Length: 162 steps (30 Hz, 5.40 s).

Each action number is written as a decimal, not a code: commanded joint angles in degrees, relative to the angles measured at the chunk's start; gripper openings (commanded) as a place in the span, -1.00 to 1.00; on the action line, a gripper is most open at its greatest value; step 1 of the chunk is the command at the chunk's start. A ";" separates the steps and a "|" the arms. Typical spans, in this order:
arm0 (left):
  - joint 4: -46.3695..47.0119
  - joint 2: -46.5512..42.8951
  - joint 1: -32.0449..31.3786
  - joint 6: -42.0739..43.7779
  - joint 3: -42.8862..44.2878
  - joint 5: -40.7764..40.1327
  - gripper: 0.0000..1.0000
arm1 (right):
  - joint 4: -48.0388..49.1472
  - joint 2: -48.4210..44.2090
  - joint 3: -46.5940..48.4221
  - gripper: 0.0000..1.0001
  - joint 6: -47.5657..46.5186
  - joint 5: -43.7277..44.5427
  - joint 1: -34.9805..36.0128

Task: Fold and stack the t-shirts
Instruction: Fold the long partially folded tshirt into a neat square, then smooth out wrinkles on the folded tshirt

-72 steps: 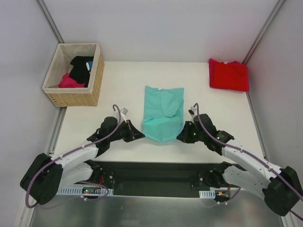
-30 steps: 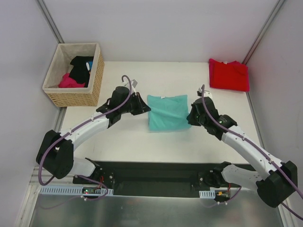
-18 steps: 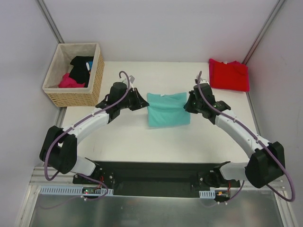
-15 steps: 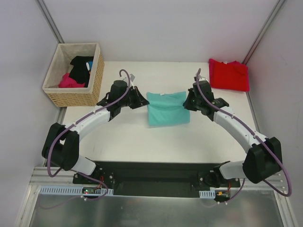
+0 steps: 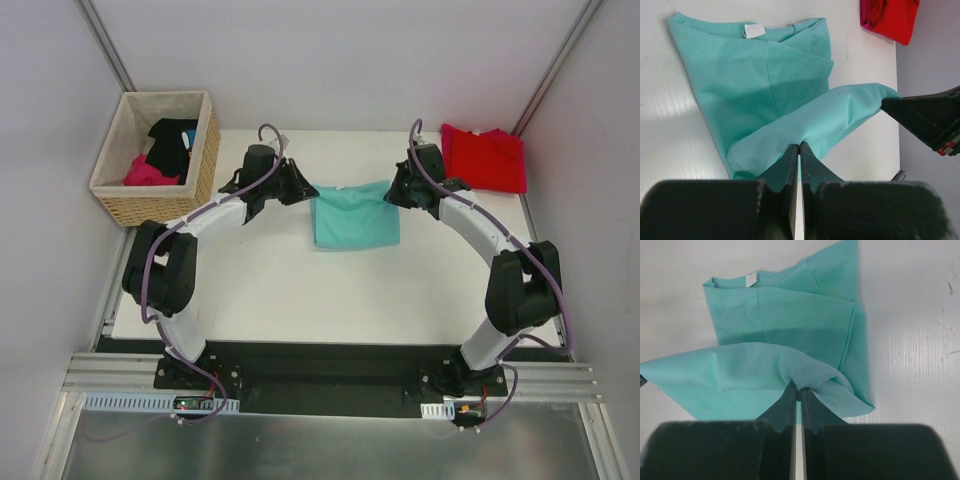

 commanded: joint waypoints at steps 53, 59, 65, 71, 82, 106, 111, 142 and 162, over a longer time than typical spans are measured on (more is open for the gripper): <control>19.69 13.61 -5.42 -5.79 7.98 2.11 0.98 | 10.63 -0.19 0.00 0.95 -2.05 -4.83 -5.29; 22.51 20.11 -5.42 -7.71 10.18 3.60 0.98 | 10.72 0.33 -0.70 0.95 -2.14 -5.44 -5.90; 29.28 22.49 -5.60 -11.50 3.68 4.40 0.98 | 10.46 0.95 -0.88 0.95 -1.61 -5.79 -6.34; 33.68 19.51 -7.18 -12.12 -7.13 4.66 0.98 | 9.84 0.16 -2.28 0.95 -0.64 -6.67 -6.34; 42.20 9.76 -14.72 -14.31 -31.74 3.08 0.98 | 7.03 -12.30 -12.11 0.95 -0.47 -4.66 -3.97; 3.19 -29.63 -22.21 -2.53 -27.18 -12.03 0.98 | -8.71 -28.67 -18.89 0.95 5.33 -0.87 14.04; 5.02 -27.61 -21.51 -3.50 -29.72 -12.04 0.98 | -6.86 -25.25 -19.95 0.95 6.47 -1.84 16.15; 13.82 -14.78 -8.59 -2.45 -29.38 -3.60 0.99 | 2.01 -7.75 -16.96 0.96 6.30 -1.32 16.07; 16.45 -6.17 -6.04 -2.97 -24.81 -0.44 0.98 | 8.34 3.49 -13.18 0.97 5.25 -5.96 4.82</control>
